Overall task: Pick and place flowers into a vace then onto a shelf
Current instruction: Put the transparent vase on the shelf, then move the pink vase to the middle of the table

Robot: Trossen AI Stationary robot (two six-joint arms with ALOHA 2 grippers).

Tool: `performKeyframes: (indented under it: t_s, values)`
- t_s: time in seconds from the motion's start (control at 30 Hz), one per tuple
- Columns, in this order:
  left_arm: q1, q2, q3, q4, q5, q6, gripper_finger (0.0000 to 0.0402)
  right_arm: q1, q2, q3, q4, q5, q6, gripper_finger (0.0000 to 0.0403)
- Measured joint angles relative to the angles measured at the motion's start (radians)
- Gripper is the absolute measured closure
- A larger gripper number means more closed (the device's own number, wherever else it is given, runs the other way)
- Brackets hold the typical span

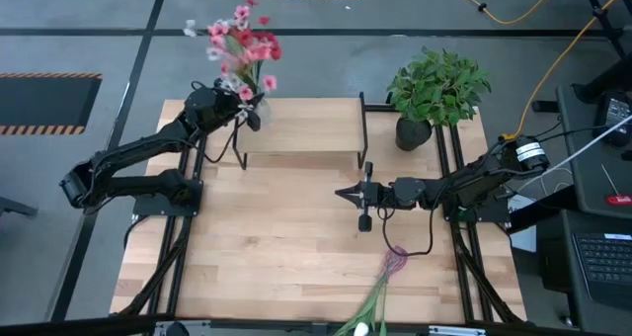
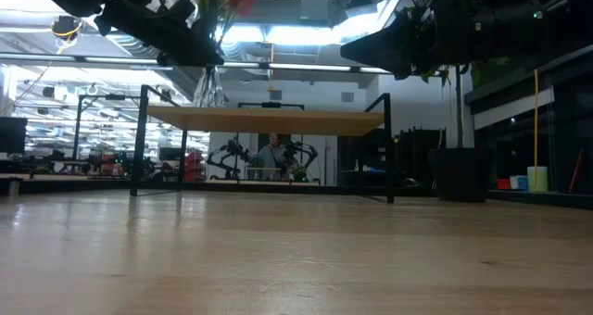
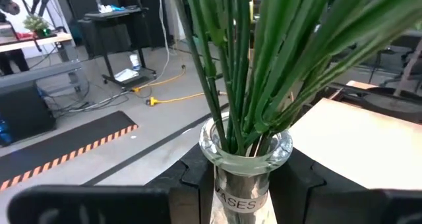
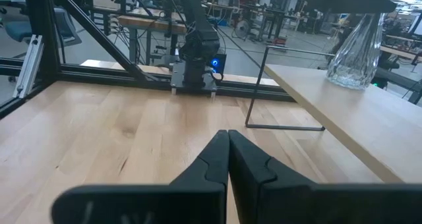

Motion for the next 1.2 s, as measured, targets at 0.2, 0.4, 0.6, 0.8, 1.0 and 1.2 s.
performKeyframes:
  t_s: [0.2, 0.4, 0.6, 0.8, 1.0, 1.2]
  values:
    - [0.000, 0.000, 0.000, -0.004, 0.024, 0.000, 0.0298, 0.000, 0.000, 0.000, -0.005, 0.000, 0.000, 0.0389]
    - [-0.001, 0.002, -0.002, -0.027, 0.023, 0.005, 0.0235, 0.000, 0.000, 0.000, -0.013, 0.000, 0.000, 0.0389]
    - [-0.001, 0.002, -0.002, -0.026, 0.023, 0.003, 0.0225, 0.000, 0.000, 0.000, -0.027, 0.000, -0.001, 0.0389]
    - [-0.003, -0.044, -0.002, -0.030, 0.022, 0.008, 0.0221, 0.000, 0.000, 0.000, -0.038, 0.000, -0.001, 0.0389]
    - [-0.003, -0.123, -0.001, -0.134, 0.024, 0.009, 0.0210, 0.000, 0.000, 0.000, -0.037, 0.001, 0.000, 0.0389]
    - [-0.004, -0.154, -0.002, -0.214, 0.047, -0.008, 0.0206, 0.000, 0.000, 0.000, -0.034, 0.001, 0.001, 0.0389]
